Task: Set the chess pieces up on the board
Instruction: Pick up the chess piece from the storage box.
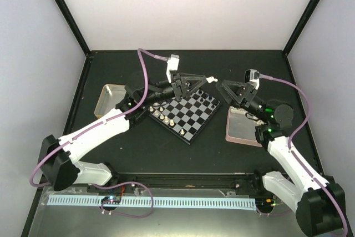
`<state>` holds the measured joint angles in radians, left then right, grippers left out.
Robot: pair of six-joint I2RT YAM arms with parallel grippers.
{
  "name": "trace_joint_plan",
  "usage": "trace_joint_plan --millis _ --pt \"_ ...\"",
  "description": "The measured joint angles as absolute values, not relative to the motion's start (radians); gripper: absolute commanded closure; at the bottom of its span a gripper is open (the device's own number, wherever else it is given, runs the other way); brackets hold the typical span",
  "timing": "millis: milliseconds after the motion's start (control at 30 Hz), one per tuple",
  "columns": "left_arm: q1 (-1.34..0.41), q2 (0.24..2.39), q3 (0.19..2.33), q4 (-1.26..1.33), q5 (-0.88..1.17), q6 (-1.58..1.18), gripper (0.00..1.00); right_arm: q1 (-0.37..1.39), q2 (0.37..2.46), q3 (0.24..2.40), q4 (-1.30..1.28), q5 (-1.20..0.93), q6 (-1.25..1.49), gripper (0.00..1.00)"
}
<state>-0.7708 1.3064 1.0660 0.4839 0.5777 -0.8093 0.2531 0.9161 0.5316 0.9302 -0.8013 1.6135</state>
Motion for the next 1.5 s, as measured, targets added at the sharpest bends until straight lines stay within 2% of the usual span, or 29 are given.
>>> trace_joint_plan --millis 267,467,633,900,1300,1500 --pt "-0.756 1.302 1.036 0.599 0.597 -0.948 0.98 0.294 0.947 0.583 1.011 -0.786 1.630 0.41" --pt "-0.754 1.302 1.023 0.656 0.622 -1.010 0.98 0.299 0.970 0.624 0.981 -0.788 1.611 0.43" --pt "-0.753 1.302 1.015 0.690 0.633 -1.034 0.98 0.302 0.987 0.666 0.941 -0.802 1.579 0.52" --pt "-0.747 1.303 1.005 0.707 0.635 -1.049 0.98 0.319 0.997 0.686 0.930 -0.844 1.563 0.53" --pt "-0.745 1.303 1.000 0.712 0.637 -1.051 0.98 0.339 1.004 0.695 0.910 -0.866 1.543 0.77" --pt "-0.745 1.302 0.990 0.712 0.637 -1.050 0.98 0.341 1.004 0.695 0.895 -0.855 1.542 0.94"
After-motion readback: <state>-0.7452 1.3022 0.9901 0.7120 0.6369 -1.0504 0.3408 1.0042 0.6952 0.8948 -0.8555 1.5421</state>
